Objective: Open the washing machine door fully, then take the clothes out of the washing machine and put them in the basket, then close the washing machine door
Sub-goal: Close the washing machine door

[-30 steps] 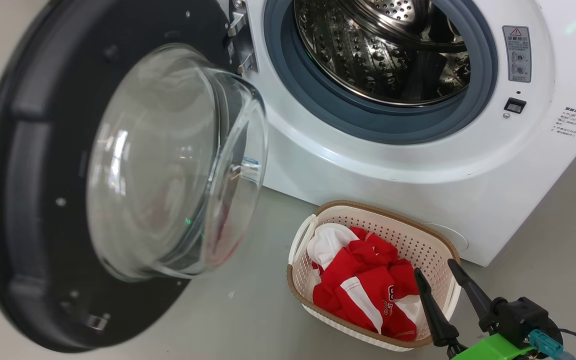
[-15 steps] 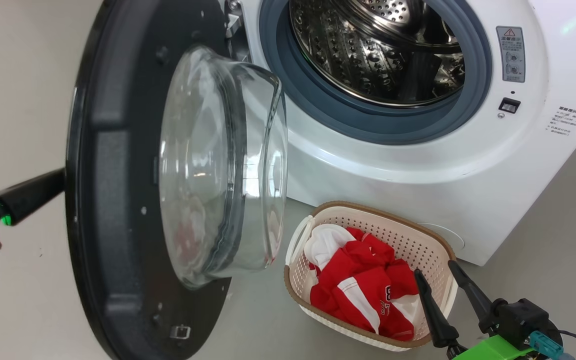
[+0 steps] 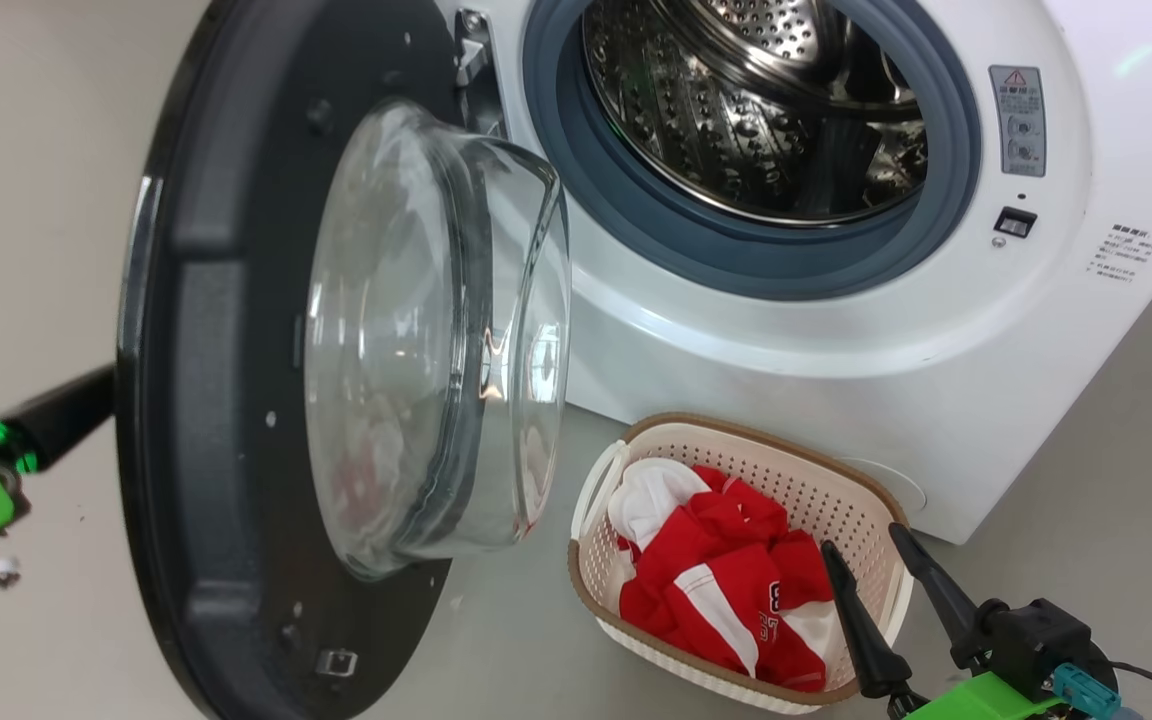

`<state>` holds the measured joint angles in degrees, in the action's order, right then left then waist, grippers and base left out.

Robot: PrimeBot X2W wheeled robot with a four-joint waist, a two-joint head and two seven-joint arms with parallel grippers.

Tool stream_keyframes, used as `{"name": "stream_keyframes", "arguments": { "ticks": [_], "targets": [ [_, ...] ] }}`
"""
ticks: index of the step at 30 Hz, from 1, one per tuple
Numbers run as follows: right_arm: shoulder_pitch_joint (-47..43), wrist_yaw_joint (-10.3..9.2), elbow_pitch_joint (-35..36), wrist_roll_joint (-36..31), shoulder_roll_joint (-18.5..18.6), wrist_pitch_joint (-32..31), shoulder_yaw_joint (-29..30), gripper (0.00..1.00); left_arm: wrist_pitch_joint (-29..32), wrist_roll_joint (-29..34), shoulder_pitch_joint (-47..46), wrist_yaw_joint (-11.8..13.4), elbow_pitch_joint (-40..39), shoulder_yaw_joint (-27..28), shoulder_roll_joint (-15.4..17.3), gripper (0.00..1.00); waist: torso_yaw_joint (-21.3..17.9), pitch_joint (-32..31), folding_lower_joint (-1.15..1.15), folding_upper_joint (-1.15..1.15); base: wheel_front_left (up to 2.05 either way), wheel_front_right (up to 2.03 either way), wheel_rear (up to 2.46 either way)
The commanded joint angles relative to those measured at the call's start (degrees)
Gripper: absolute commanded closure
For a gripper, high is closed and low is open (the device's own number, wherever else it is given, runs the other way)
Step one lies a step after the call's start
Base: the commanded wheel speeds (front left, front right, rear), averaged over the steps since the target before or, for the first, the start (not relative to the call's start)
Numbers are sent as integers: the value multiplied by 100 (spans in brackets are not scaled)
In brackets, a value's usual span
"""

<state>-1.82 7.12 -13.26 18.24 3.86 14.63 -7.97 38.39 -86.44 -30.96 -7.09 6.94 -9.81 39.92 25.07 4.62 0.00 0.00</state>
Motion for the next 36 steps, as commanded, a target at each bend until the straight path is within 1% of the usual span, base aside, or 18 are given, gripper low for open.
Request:
{"name": "stream_keyframes", "arguments": {
  "ticks": [1, 10, 12, 13, 14, 16, 17, 18, 20, 22, 24, 25, 26, 27, 28, 29, 31, 36],
  "targets": [
    [48, 36, 118, 92, 9, 37, -161, 0, -102, 87, -36, -40, -29, 247, 299, 100, 5, -61, 0, 0, 0, 0, 0],
    [-25, 36, 142, 147, 5, 37, -280, 0, -1019, 371, 476, -40, 283, 6, 315, 100, 25, -256, 0, 0, 0, 0, 0],
    [-31, 36, 158, 158, 4, 37, -306, 0, -1322, 555, 638, -40, 321, -95, 375, 100, 28, -280, 0, 0, 0, 0, 0],
    [-41, 36, 172, 163, 7, 37, -332, 0, -1621, 624, 805, -40, 366, -209, 360, 97, 41, -304, 0, 0, 0, 0, 0],
    [-43, 36, 174, 166, 8, 37, -342, 0, -1781, 654, 882, -40, 401, -252, 356, 95, 50, -311, 0, 0, 0, 0, 0],
    [-46, 36, 170, 175, 9, 37, -368, 0, -2073, 698, 1035, -40, 467, -370, 334, 98, 67, -340, 0, 0, 0, 0, 0],
    [-47, 36, 172, 181, 8, 37, -382, 0, -2226, 686, 1102, -40, 513, -402, 310, 96, 77, -350, 0, 0, 0, 0, 0],
    [-47, 36, 172, 181, 8, 37, -382, 0, -2226, 686, 1102, -40, 513, -402, 310, 96, 77, -350, 0, 0, 0, 0, 0],
    [-42, 36, 179, 189, 7, 37, -408, 0, -2498, 746, 1232, -40, 603, -521, 303, 87, 97, -357, 0, 0, 0, 0, 0],
    [-34, 36, 184, 193, 6, 37, -430, 0, -2805, 797, 1330, -40, 724, -642, 259, 70, 119, -364, 0, 0, 0, 0, 0],
    [-22, 36, 189, 194, 4, 37, -455, 0, -3076, 780, 1415, -40, 841, -735, 202, 60, 137, -370, 0, 0, 0, 0, 0],
    [-15, 36, 190, 196, 4, 37, -469, 0, -3211, 807, 1457, -40, 910, -795, 188, 51, 144, -372, 0, 0, 0, 0, 0],
    [-8, 36, 192, 199, 5, 37, -481, 0, -3335, 767, 1495, -40, 956, -833, 142, 33, 151, -377, 0, 0, 0, 0, 0],
    [-1, 36, 194, 202, 6, 37, -492, 0, -3488, 732, 1530, -40, 1010, -841, 107, 20, 155, -382, 0, 0, 0, 0, 0],
    [6, 36, 196, 206, 7, 37, -505, 0, -3638, 749, 1570, -40, 1068, -868, 100, 4, 157, -389, 0, 0, 0, 0, 0],
    [11, 36, 199, 210, 7, 37, -515, 0, -3768, 719, 1616, -40, 1085, -899, 63, 0, 159, -396, 0, 0, 0, 0, 0],
    [13, 36, 212, 215, 7, 37, -530, 0, -4070, 646, 1719, -40, 1153, -884, 14, 0, 167, -413, 0, 0, 0, 0, 0],
    [30, 36, 235, 227, 4, 37, -566, 0, -4802, 888, 1952, -40, 1456, -1125, -59, 0, 175, -414, 0, 0, 0, 0, 0]
  ]
}}
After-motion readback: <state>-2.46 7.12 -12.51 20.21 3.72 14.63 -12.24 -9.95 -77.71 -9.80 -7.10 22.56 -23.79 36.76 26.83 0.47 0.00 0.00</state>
